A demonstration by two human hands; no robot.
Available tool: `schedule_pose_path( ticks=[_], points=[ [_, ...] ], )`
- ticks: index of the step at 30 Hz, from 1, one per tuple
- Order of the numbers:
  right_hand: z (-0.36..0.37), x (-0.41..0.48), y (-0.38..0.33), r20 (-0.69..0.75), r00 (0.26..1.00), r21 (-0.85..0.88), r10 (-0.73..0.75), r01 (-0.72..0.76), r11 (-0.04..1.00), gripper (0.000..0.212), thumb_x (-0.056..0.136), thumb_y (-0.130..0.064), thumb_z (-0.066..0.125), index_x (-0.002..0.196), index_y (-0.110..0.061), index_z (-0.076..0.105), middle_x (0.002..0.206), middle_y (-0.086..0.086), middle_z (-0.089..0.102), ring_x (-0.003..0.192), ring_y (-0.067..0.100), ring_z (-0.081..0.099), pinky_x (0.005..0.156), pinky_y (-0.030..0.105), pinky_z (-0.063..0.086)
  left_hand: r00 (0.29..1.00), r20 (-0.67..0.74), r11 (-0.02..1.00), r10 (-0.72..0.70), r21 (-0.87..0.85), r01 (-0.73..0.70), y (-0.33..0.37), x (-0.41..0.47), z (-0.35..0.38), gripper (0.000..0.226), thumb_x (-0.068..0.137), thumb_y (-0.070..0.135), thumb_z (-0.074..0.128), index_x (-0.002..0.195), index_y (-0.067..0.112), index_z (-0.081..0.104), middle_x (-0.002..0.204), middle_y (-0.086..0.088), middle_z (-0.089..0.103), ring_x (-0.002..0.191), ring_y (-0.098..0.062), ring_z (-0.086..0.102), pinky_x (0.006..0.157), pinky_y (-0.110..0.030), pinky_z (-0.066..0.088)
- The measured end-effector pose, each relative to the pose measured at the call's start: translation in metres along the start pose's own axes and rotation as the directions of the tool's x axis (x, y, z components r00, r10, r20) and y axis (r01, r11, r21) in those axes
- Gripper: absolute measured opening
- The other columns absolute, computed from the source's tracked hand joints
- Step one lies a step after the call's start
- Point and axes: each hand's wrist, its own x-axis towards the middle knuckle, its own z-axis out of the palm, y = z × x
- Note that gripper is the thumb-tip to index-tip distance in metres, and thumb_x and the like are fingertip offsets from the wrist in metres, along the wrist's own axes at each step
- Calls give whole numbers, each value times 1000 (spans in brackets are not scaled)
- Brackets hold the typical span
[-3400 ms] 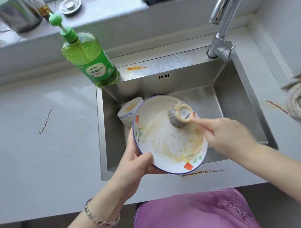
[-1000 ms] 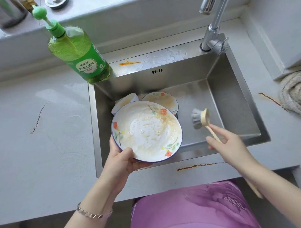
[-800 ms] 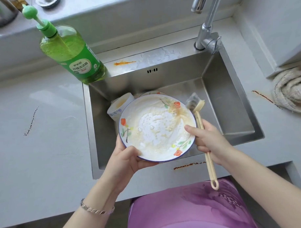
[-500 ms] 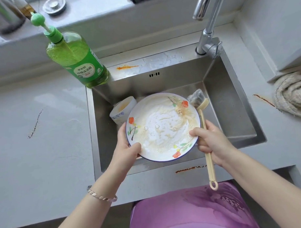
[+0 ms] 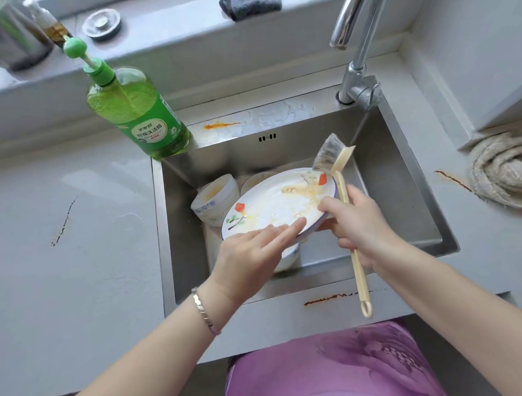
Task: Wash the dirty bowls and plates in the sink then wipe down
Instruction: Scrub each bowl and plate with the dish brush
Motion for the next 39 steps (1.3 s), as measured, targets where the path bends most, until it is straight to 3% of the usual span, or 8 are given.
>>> schedule_pose_path(
  ticks=[4, 7, 15, 20, 24, 29, 34, 39],
  points=[
    [-7, 3, -16, 39, 988, -146, -150, 154, 977, 20, 93, -37, 49, 109, -29, 59, 79, 2, 62, 38, 3, 48, 31, 12, 26, 960, 10, 949, -281, -148, 280, -6, 17, -9, 68, 58, 3, 67, 118, 32, 52, 78, 7, 72, 60, -16, 64, 56, -23, 49],
    [-24, 8, -15, -31, 917, -420, -398, 349, 838, 31, 96, -38, 41, 125, -40, 53, 64, -16, 58, 54, -1, 53, 53, 9, 35, 798, 157, 727, -582, -339, 597, -7, 28, -23, 67, 61, 10, 72, 118, 40, 52, 97, 24, 64, 80, 0, 60, 68, -10, 46],
    [-5, -40, 22, 357, 719, -627, -597, 658, 418, 39, 89, -35, 41, 126, -39, 54, 52, -7, 37, 49, 15, 39, 47, 30, 35, 612, 227, 479, -757, -445, 757, -6, 30, -34, 63, 49, 18, 69, 103, 47, 54, 89, 30, 63, 83, 13, 56, 75, -5, 44],
    [-17, -14, 13, 132, 828, -627, -544, 495, 601, 34, 94, -24, 50, 123, -40, 57, 43, -10, 43, 49, 7, 39, 50, 26, 26, 626, 260, 494, -735, -427, 758, 0, 26, -46, 60, 50, 20, 69, 95, 55, 49, 90, 33, 58, 82, 18, 54, 70, -2, 44],
    [4, -60, 14, 385, 699, -590, -603, 689, 421, 40, 87, -32, 44, 125, -43, 52, 51, -11, 29, 52, 8, 28, 48, 26, 31, 590, 288, 422, -755, -476, 772, 4, 22, -46, 52, 49, 14, 67, 86, 49, 58, 77, 32, 63, 71, 14, 56, 66, -6, 43],
    [-22, -13, 8, 163, 851, -678, -498, 464, 570, 36, 94, -25, 49, 121, -47, 56, 46, -18, 46, 48, 14, 35, 52, 28, 28, 620, 279, 470, -733, -451, 759, 4, 15, -51, 63, 54, 8, 77, 97, 47, 53, 90, 30, 59, 82, 17, 54, 67, 0, 41],
    [1, -67, 20, 377, 736, -587, -562, 659, 470, 38, 89, -25, 50, 122, -43, 56, 44, -18, 35, 56, 8, 32, 49, 21, 23, 579, 277, 416, -767, -474, 776, 6, 14, -53, 60, 47, 13, 69, 93, 48, 54, 86, 30, 64, 81, 15, 57, 70, -2, 41],
    [-22, -12, 23, 127, 888, -559, -442, 432, 708, 36, 94, -21, 50, 116, -49, 56, 51, -5, 60, 56, 20, 50, 60, 32, 41, 571, 262, 397, -778, -501, 769, 9, 11, -59, 59, 49, 16, 73, 96, 45, 55, 95, 24, 62, 84, 14, 56, 71, -1, 41]
  ],
)
